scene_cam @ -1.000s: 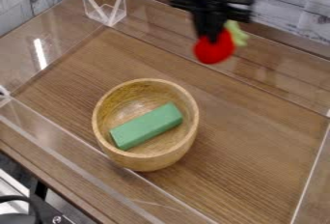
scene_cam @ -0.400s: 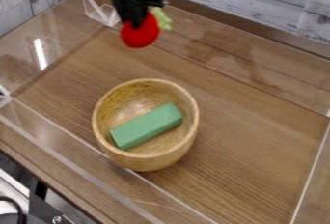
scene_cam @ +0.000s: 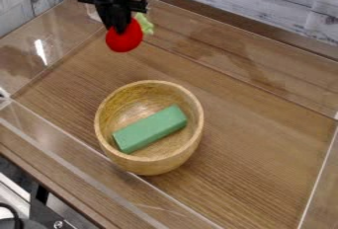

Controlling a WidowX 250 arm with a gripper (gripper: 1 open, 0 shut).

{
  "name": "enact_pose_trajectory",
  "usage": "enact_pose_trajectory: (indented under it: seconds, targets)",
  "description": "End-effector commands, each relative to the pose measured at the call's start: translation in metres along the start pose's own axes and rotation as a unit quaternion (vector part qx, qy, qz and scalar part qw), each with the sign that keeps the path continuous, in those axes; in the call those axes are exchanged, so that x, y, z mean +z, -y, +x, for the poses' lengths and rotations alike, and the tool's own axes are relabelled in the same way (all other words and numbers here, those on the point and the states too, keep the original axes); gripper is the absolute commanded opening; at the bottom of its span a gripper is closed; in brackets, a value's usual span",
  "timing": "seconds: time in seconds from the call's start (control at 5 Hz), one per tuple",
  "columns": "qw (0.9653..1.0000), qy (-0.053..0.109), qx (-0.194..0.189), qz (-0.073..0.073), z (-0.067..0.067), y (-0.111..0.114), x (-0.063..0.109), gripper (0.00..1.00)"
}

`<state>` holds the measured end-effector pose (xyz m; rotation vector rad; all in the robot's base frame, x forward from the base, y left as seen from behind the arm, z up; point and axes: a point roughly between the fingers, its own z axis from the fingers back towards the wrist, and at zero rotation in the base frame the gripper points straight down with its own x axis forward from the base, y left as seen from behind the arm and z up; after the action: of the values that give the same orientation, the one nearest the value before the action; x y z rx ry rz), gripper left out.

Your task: Move the red fruit to the left

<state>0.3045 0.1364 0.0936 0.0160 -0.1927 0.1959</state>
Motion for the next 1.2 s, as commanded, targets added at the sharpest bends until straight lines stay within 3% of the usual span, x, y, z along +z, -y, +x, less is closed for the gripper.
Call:
enact_pose_trajectory:
  seconds: [0.0,0.4,0.6,0.8,1.0]
  targets:
    - [0.9995,0.026,-0.004,0.015,0.014,-0.014,0.006,0.0]
    - [0.9977,0.022,-0.064,0.008,0.006,-0.03,-0.015,0.0]
    - [0.9985,0.02,-0.05,0.008,0.0,-0.033,-0.022,0.0]
    - [0.9992,0.019,-0.034,0.005,-0.005,-0.033,-0.026,1.0]
    - [0.9976,0.017,-0.065,-0.011,0.001,-0.033,-0.026,1.0]
